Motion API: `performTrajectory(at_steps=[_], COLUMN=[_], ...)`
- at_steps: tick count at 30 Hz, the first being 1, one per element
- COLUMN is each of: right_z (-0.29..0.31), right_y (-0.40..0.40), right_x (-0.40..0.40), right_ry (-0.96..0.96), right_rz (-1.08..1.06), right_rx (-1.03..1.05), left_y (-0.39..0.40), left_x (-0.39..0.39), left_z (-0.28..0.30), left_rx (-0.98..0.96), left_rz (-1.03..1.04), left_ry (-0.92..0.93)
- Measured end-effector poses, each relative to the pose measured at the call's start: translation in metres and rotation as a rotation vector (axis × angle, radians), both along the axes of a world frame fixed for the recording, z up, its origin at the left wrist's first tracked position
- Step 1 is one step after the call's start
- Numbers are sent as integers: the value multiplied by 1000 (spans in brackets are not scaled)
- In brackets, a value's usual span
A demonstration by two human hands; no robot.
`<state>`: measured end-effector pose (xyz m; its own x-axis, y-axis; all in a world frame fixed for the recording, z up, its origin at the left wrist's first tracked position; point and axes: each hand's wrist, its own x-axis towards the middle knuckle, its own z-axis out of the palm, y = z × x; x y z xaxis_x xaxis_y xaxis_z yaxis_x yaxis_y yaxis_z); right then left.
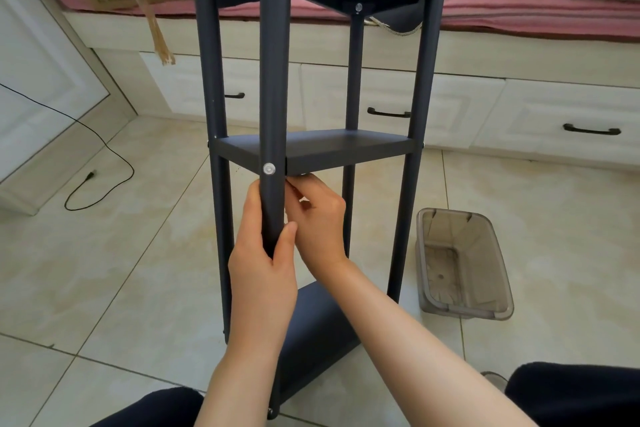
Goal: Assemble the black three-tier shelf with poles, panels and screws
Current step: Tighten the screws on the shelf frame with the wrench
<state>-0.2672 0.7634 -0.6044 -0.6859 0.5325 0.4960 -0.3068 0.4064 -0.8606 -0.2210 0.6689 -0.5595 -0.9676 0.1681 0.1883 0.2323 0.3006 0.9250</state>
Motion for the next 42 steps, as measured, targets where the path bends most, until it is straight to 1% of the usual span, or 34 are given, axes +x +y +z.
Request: performTrajectory(at_steps=[3, 8, 11, 14, 19, 22, 26, 29, 32, 39, 42], right_z=[0, 8, 16, 26, 43, 51, 62, 67, 69, 58, 48], right_y=[5, 15, 22, 29, 35, 36, 37, 37, 37, 31, 27], right_x=[9, 27, 39, 48, 57, 58, 56, 51, 49, 46, 42], right_ry=[-28, -66, -124, -239, -496, -577, -644, -633, -567, -489, -421], right_rz=[-21, 16, 56, 76, 189, 231, 265, 258, 218, 158, 171], right_rx=[42, 81, 138, 146, 0, -19, 14, 56, 103, 183, 120], left_y=[0, -1, -1, 0, 0, -1, -2, -3, -3, -2, -2], left_x=[1, 4, 5, 6, 7, 7, 7, 7, 5, 6, 6], left_z=[-2, -3, -4, -3, -4, -4, -5, -6, -6, -5, -6], left_rx=[-1, 3, 3, 11, 24, 24, 35, 39, 33, 50, 54], left_rz=[6, -5, -11, -28, -54, -58, -51, -50, -39, -29, -10], left_ry=[1, 3, 2, 7, 7, 15, 6, 10, 11, -1, -5])
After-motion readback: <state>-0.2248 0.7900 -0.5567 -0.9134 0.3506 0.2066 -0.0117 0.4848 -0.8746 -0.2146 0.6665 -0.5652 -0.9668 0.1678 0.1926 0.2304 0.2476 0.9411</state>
